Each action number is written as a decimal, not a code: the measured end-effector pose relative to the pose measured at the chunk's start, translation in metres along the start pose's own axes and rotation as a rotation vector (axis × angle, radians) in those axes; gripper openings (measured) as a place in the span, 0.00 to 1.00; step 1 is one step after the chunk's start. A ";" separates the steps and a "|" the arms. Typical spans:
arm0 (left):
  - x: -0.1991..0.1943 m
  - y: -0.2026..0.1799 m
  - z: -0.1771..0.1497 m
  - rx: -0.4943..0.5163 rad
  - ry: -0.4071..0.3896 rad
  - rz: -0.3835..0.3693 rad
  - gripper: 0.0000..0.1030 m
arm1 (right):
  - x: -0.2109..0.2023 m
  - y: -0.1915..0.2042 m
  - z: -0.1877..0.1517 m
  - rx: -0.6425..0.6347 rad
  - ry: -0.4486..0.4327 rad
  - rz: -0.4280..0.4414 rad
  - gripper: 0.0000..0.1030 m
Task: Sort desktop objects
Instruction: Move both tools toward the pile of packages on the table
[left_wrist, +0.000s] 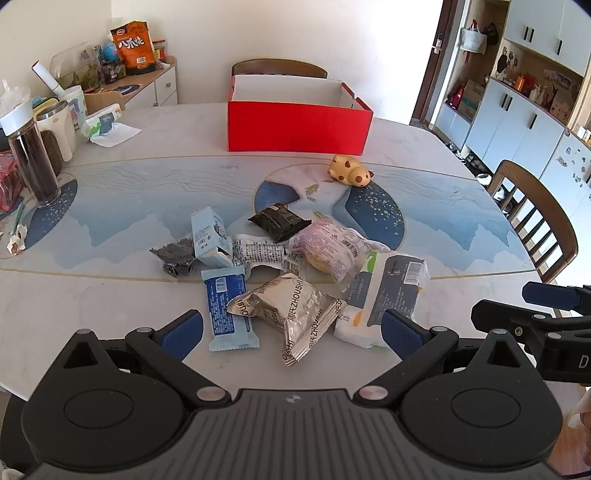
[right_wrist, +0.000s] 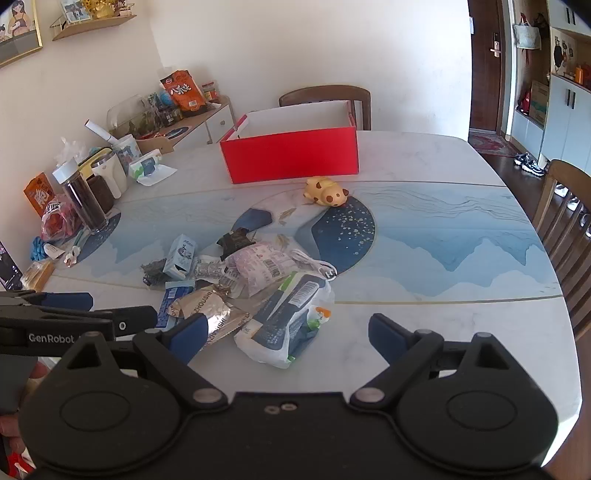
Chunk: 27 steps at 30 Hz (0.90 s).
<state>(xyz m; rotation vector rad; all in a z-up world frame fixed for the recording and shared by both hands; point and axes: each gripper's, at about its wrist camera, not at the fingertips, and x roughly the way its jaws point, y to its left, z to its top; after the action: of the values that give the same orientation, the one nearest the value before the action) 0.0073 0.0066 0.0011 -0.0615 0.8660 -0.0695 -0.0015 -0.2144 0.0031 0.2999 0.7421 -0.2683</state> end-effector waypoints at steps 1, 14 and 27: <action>0.000 0.001 0.000 -0.003 -0.001 -0.002 1.00 | -0.001 0.001 0.000 -0.001 -0.001 -0.001 0.91; 0.001 0.004 0.005 0.011 -0.038 -0.005 1.00 | 0.014 0.008 0.004 0.011 -0.003 -0.015 0.90; 0.012 0.011 0.021 0.062 -0.088 0.002 1.00 | 0.030 0.015 0.012 0.007 -0.004 -0.059 0.87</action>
<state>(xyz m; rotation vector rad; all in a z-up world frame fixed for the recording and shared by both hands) 0.0314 0.0175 0.0052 -0.0052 0.7758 -0.0913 0.0320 -0.2082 -0.0068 0.2848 0.7468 -0.3272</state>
